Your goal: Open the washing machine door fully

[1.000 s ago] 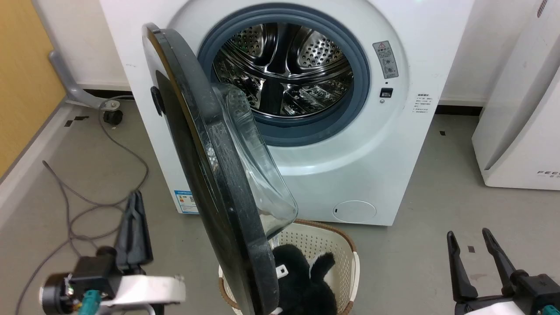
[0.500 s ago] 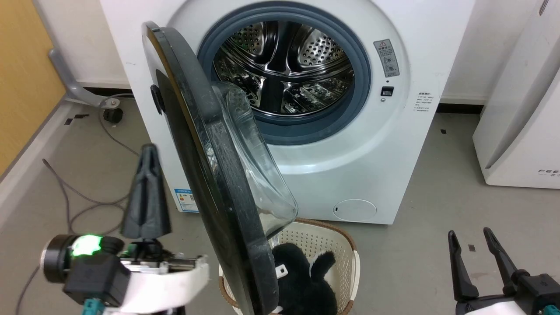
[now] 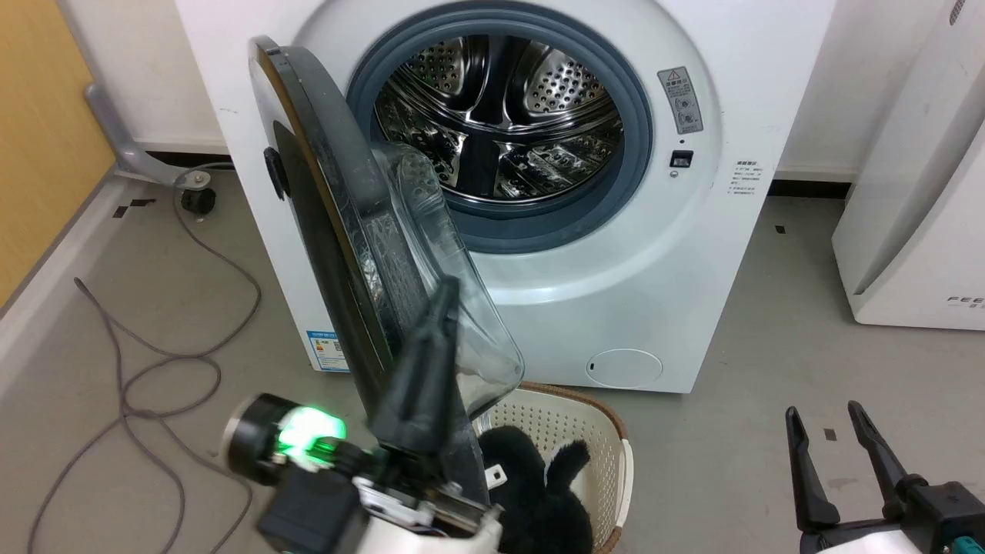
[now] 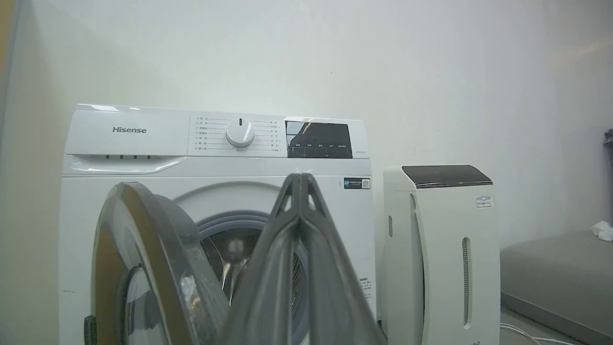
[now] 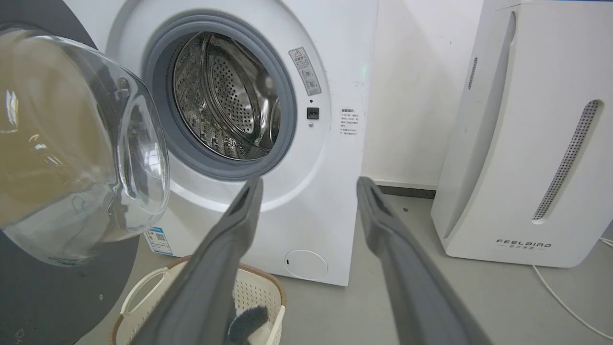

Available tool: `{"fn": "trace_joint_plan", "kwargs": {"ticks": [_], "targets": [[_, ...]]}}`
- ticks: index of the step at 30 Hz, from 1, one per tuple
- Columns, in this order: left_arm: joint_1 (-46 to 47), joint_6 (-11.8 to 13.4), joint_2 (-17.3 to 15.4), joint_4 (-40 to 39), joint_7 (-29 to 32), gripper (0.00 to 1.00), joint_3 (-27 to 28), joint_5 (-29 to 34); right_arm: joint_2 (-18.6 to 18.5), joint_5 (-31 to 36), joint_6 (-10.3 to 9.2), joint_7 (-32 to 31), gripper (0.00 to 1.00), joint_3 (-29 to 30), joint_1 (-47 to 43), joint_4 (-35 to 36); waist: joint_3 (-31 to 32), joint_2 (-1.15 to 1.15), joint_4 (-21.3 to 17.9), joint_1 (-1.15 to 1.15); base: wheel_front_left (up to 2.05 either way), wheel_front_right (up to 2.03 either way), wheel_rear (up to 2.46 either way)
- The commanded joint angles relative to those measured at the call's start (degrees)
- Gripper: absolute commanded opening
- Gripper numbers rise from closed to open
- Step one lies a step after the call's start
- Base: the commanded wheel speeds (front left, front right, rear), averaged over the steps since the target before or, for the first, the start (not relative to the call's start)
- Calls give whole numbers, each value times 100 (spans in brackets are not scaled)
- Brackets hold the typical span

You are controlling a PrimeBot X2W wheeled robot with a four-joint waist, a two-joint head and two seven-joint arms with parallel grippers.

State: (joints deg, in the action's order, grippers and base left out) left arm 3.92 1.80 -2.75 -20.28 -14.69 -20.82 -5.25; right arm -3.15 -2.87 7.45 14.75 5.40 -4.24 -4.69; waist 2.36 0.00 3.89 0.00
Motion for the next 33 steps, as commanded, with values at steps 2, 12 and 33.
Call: {"fn": "trace_joint_plan", "kwargs": {"ticks": [2,12,33], "targets": [[5,-28,-12,84,-31,0,-200,-53,27,60,3,25,100,-4,9,-7,1,0,-3,0,0,0,0],[-153,-92,-12,406,-31,0,-961,-160,27,102,3,25,100,8,15,-35,-27,0,31,0,0,0,0],[-765,-232,-12,1563,-31,0,-1085,-210,27,125,3,25,100,49,34,-96,-112,0,130,0,0,0,0]]}}
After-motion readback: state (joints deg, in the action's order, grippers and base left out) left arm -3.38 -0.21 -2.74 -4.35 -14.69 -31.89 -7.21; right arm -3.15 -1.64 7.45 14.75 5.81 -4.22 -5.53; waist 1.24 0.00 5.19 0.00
